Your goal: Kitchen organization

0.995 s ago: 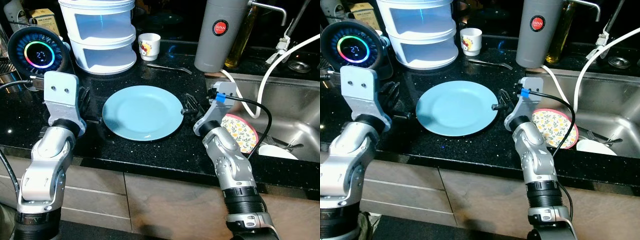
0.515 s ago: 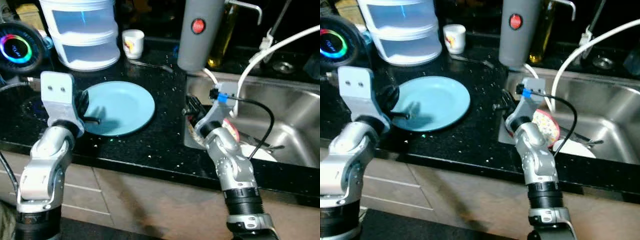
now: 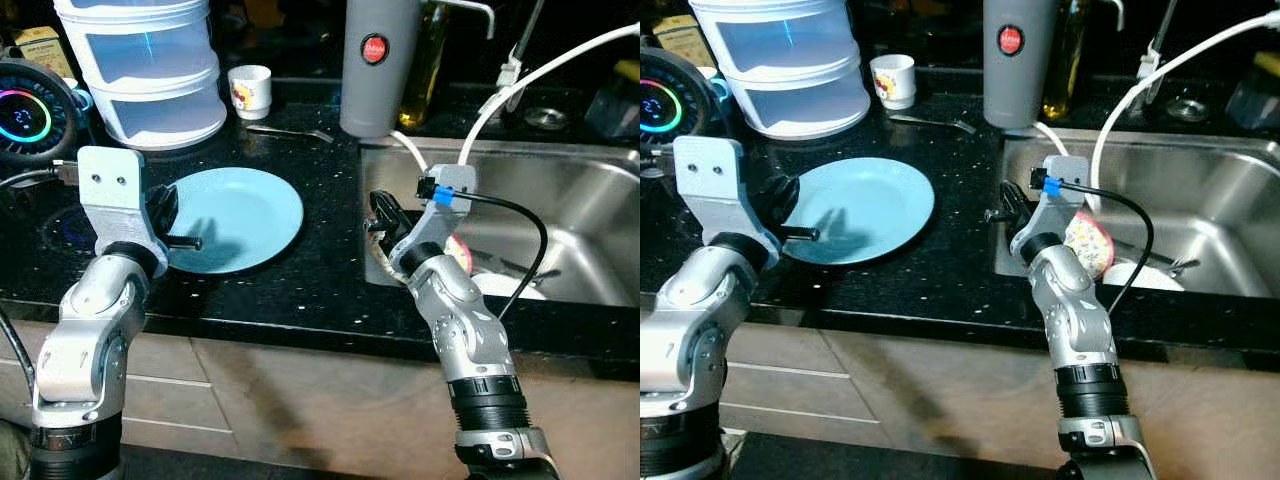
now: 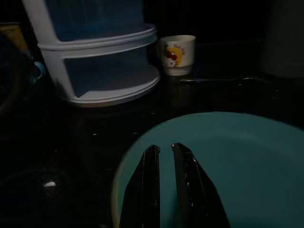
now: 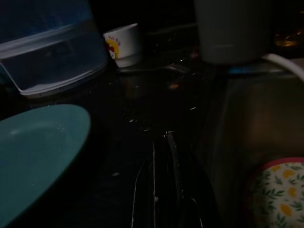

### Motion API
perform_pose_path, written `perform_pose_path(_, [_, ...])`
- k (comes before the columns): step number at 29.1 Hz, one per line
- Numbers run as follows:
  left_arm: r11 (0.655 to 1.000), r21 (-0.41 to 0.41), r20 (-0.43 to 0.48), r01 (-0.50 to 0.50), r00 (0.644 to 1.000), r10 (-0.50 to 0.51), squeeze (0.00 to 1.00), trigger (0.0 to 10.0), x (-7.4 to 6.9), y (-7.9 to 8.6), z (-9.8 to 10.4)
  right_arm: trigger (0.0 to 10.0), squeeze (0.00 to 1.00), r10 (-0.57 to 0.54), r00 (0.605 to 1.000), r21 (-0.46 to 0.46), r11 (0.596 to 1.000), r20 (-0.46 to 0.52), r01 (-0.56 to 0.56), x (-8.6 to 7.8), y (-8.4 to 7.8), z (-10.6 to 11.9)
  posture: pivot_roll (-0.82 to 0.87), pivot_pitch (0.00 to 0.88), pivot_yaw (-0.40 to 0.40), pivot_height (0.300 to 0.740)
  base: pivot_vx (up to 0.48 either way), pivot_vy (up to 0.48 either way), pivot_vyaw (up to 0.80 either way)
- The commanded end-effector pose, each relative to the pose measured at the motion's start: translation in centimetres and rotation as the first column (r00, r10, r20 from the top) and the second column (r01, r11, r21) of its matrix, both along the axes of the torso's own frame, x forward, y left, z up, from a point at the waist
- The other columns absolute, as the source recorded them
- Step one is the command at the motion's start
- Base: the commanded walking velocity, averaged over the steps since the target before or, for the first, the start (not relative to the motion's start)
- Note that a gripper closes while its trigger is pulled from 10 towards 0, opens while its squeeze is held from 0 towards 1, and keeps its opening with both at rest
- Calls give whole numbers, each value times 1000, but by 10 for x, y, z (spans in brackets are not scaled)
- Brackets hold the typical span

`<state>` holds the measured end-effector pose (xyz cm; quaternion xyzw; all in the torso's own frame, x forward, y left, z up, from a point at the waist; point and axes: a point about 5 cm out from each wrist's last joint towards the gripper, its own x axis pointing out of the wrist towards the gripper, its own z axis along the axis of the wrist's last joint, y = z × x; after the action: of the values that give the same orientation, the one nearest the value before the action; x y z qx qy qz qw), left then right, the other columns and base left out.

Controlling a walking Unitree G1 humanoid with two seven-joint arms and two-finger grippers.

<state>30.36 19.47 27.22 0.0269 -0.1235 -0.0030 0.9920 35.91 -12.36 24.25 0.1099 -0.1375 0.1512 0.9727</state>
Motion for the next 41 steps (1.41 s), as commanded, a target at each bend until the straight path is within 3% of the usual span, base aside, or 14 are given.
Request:
perform_pose_path(1, [1000,-3,-29,-25,999,24,0,10000,-1,6,-4,10000,0,16,1000,-4,1000,-12,-16,-2,5,-2,80,143,-26,740,0,0,0])
perform_pose_path(11, [1000,18,-44,18,999,-17,0,10000,2,1,-5,10000,0,-10,999,-5,1000,-31,10,-1,0,-4,76,147,-15,740,0,0,0])
perform_pose_path(23, [999,22,-47,49,998,-48,0,10000,6,-3,-4,10000,0,-46,998,-28,999,-48,45,0,-6,-5,68,150,-3,740,0,0,-600])
perform_pose_path(30, [1000,26,-34,18,999,-17,0,10000,7,0,-3,10000,0,-43,998,-34,999,-39,42,1,-6,-3,67,152,-9,740,0,0,0])
perform_pose_path(41, [998,-32,-48,-58,997,56,0,10000,6,12,-6,10000,0,-28,999,-38,999,-31,27,2,-3,0,64,153,-22,740,0,-160,0])
